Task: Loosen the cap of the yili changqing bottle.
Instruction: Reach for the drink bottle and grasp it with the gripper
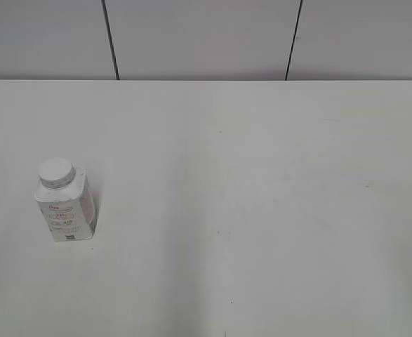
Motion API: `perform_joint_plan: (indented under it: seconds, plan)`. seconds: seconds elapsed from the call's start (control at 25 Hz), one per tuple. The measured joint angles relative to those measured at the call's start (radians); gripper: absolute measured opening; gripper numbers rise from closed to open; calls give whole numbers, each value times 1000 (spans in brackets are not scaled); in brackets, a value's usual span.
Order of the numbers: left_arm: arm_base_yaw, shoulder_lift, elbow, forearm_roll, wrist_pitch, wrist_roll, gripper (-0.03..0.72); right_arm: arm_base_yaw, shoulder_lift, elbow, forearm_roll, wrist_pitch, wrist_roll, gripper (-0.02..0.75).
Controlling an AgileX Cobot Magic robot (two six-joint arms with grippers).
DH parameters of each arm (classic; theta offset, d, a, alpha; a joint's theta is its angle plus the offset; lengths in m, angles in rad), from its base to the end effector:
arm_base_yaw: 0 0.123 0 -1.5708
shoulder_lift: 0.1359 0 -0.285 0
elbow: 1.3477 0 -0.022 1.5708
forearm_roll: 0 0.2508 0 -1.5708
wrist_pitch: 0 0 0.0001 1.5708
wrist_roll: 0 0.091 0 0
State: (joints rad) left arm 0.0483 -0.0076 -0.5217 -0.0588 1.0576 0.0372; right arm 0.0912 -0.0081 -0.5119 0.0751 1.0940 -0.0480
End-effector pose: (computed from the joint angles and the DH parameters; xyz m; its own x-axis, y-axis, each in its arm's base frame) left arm -0.0083 -0.0051 0.2836 -0.4258 -0.0123 -0.9047 0.0016 0.9999 -0.0143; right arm -0.0095 0.0052 0.2780 -0.4628 -0.0558 -0.8847 -0.1558 0.9876 0.0192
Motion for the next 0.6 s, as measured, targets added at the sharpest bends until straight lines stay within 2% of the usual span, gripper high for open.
perform_joint_plan:
  seconds: [0.6]
  plan:
    - [0,0,0,1,0,0,489,0,0,0,0,0,0,587]
